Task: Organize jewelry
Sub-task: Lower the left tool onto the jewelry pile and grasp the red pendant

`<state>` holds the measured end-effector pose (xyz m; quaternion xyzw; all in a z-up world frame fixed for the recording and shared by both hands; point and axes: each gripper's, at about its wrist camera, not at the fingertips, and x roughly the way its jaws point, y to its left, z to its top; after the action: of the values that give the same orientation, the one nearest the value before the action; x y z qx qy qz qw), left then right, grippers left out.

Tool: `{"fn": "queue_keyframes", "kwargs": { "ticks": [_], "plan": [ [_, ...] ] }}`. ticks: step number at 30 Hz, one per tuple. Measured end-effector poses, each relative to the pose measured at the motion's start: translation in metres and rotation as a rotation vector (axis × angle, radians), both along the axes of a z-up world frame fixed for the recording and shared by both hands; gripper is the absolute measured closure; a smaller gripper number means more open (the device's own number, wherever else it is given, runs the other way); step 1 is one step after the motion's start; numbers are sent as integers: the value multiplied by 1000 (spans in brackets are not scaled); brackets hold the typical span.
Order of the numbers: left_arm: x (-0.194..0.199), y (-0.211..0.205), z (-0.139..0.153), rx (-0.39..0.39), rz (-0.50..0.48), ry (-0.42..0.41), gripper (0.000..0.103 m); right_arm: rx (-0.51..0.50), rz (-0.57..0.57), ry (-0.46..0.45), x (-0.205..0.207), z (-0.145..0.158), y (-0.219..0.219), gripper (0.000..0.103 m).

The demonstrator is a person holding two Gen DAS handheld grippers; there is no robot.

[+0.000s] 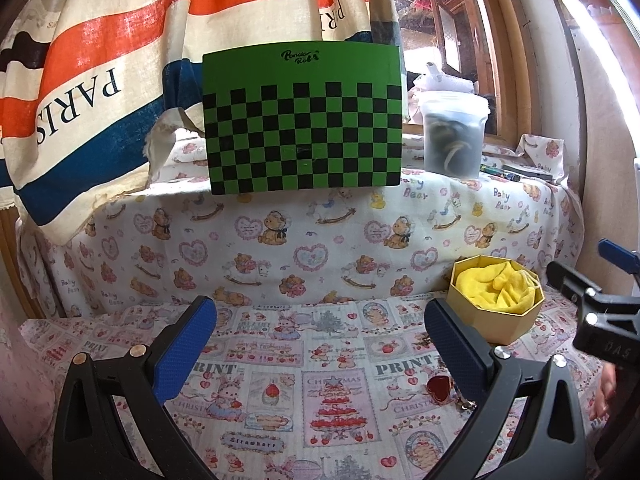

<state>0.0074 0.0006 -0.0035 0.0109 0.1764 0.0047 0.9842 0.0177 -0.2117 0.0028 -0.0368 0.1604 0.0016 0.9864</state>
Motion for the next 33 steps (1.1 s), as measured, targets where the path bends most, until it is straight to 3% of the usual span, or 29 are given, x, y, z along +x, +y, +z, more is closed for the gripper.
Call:
{"fn": "queue_keyframes", "kwargs": {
  "ticks": [7,10,16,20,21,23,31,33],
  "plan": [
    [-8,-3,3,-15,-46,-50,0,40,12,3,1,1,-5,0],
    [-7,-6,4,-22,-84,-35,1,33,13,23,3,0,-4,0],
    [11,-8,-2,-45,-138,104,33,27,24,85,11,-3,-3,0],
    [34,-4,-4,-176,-228,257,83,37,2,91,13,-3,-6,0],
    [41,-5,-7,-221,-269,306,87,39,-2,93,14,-3,-7,0],
    [45,-10,-12,-261,-307,344,87,43,-12,99,16,-3,-8,0],
    [35,-50,-27,-82,-368,387,86,69,-7,136,20,-6,-12,4],
    [36,-56,-30,-37,-368,400,77,73,9,145,20,-6,-11,6]
  ]
}}
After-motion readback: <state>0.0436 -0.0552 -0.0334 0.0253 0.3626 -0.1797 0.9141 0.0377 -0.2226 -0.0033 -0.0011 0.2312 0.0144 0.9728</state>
